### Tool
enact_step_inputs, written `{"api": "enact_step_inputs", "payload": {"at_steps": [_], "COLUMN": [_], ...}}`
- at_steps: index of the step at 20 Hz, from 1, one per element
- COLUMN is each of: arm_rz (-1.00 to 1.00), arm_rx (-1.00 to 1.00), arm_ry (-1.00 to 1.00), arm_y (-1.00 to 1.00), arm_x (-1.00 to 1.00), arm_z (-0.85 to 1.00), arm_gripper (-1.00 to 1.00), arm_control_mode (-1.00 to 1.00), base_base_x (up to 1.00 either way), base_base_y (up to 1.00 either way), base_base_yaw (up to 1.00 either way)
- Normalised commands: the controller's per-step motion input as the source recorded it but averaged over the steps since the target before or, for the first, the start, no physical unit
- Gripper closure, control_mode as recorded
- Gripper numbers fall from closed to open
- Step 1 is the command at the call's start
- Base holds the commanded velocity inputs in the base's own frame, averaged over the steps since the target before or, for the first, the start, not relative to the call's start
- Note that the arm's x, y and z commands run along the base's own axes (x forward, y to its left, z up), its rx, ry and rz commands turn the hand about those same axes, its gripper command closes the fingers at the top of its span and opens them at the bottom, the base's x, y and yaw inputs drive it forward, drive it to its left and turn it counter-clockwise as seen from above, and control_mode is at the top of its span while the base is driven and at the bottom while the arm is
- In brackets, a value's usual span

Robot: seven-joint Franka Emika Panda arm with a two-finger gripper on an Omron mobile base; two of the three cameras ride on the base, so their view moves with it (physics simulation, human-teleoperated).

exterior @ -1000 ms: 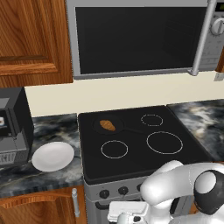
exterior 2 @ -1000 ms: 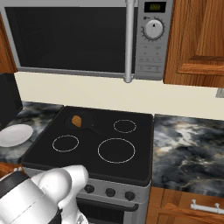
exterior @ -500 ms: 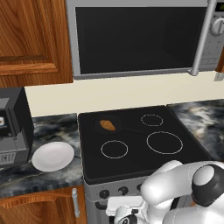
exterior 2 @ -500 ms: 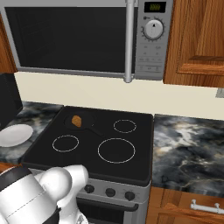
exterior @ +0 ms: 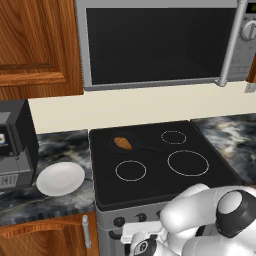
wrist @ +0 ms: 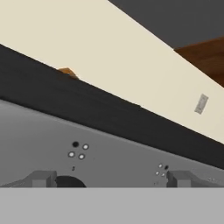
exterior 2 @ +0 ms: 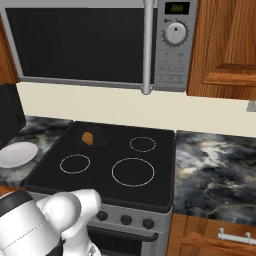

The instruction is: Pick the croissant and place it on the pan. Then turn on the stove to warm the croissant.

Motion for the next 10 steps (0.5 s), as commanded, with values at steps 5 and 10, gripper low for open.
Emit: {"api": "enact_step_inputs", "payload": {"at_steps": [5,10], "arm_rz": [0.00,0.00], "arm_rx": [0.02,0.00], "arm_ry": [0.00,0.00], "arm_y": [0.00,0.00], "arm_x": [0.11,0.06], "arm_z": [-0.28,-0.34], "arm_gripper": [-1.00,-1.00], "arm_control_mode": [-1.00,-1.00], "base_base_x": [0.00,0.00], "base_base_y": [0.00,0.00], "base_base_yaw": [0.00,0.00]}}
